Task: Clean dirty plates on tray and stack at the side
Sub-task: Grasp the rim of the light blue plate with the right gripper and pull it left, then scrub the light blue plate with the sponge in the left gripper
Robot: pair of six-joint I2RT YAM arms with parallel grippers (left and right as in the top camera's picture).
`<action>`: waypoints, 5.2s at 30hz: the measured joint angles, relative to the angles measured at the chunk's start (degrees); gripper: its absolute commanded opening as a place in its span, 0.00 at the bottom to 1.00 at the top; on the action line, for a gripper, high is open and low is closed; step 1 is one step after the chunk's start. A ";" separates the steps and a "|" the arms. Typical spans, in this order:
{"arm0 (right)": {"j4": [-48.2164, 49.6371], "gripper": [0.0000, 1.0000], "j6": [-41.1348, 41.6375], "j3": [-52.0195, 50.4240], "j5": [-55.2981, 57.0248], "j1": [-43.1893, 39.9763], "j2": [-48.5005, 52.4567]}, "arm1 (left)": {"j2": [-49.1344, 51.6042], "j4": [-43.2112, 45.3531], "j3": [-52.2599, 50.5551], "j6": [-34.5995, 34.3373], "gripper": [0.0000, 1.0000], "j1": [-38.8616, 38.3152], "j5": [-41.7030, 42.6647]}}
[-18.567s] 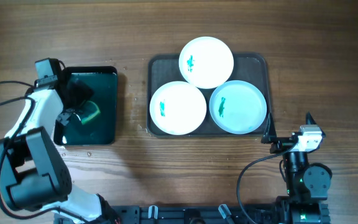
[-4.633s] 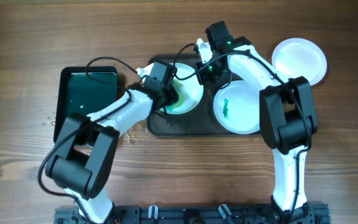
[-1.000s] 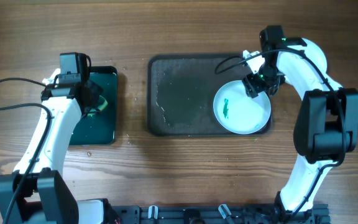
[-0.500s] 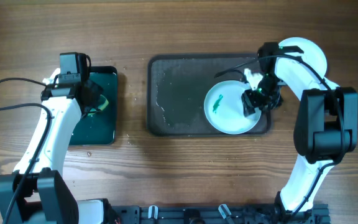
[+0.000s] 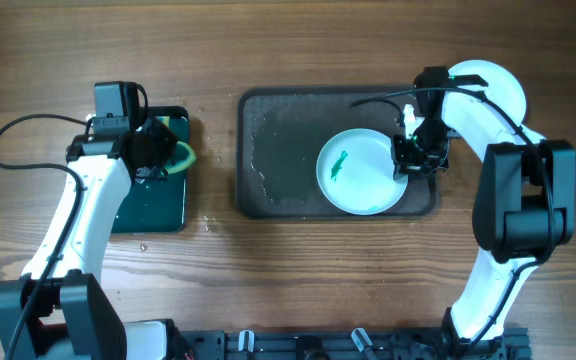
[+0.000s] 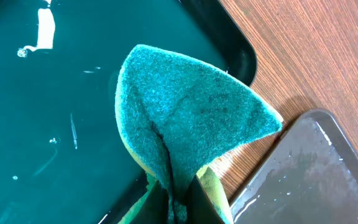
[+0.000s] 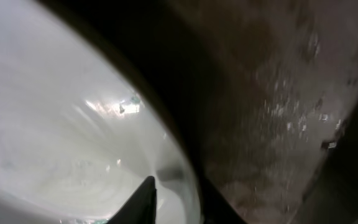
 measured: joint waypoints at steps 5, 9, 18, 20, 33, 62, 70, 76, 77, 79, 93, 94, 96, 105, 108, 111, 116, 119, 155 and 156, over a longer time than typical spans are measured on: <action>5.60 0.36 3.34 0.00 -0.52 0.00 0.00 | 0.00 -0.02 0.00 0.28 0.04 0.00 0.46; 2.27 0.40 4.48 0.11 -1.07 0.02 -0.04 | 0.00 0.00 0.00 0.28 0.04 0.00 0.48; -0.20 0.17 5.38 -0.07 -1.07 0.02 -0.02 | 0.00 0.02 0.00 0.33 0.04 0.00 0.68; 1.64 0.06 5.31 -0.07 -1.05 0.02 -0.02 | 0.00 0.00 0.00 0.72 0.04 0.00 0.68; 19.65 0.04 4.13 -0.07 -4.48 1.27 -0.07 | 0.85 1.09 0.00 2.21 0.04 1.27 -7.82; 30.08 0.04 -6.38 -0.09 -4.26 9.46 -0.07 | 11.58 4.09 0.02 4.46 0.04 7.61 -8.92; 32.79 0.04 -9.60 -0.09 -4.26 11.80 -0.07 | -2.62 4.09 0.04 4.85 0.04 1.25 -8.59; 31.08 0.04 -8.41 -0.09 -4.28 13.84 -0.07 | -2.93 3.91 0.04 4.02 0.04 -8.20 -3.26; 30.67 0.04 -7.78 -0.09 -4.28 13.84 -0.07 | -2.82 3.96 0.04 3.37 0.04 -9.49 -2.69; 29.97 0.04 -6.78 -0.09 -4.50 13.84 -0.07 | -2.21 4.98 0.04 1.62 0.04 -13.18 -1.70; 28.46 0.04 1.77 -0.09 -5.62 13.84 -0.07 | 13.42 25.27 0.07 -7.10 0.04 -32.54 -0.63; 28.44 0.05 2.16 -0.11 -5.62 13.84 -0.04 | 15.10 27.04 0.07 -7.89 0.04 -33.35 -0.63; 28.44 0.04 2.49 -0.11 -5.60 13.81 -0.07 | 17.62 28.50 0.07 -8.74 0.04 -34.47 -0.66; 28.11 0.05 2.58 -0.44 -5.79 13.90 0.33 | 21.09 23.69 1.53 -8.15 0.04 -35.15 -7.02; 28.17 0.04 2.58 -0.46 -6.29 13.94 0.33 | 21.00 21.64 1.84 -4.98 0.04 -34.03 -11.02; 28.28 0.04 2.58 -0.46 -6.97 14.01 0.33 | 20.17 19.50 1.86 -2.36 0.04 -32.79 -15.45; 28.55 0.04 2.58 -0.46 -7.30 14.16 0.33 | 18.10 19.08 1.18 -0.13 0.04 -31.56 -18.78; 28.70 0.04 2.58 -0.46 -7.21 14.10 0.33 | 15.06 19.61 0.92 0.26 0.04 -31.26 -19.43; 31.74 0.04 1.62 -0.46 -7.89 14.19 0.33 | 12.11 16.37 0.55 1.09 0.04 -30.25 -21.05; 31.71 0.04 1.09 -0.46 -7.89 14.12 0.33 | 9.70 16.02 0.55 1.09 0.04 -29.73 -21.33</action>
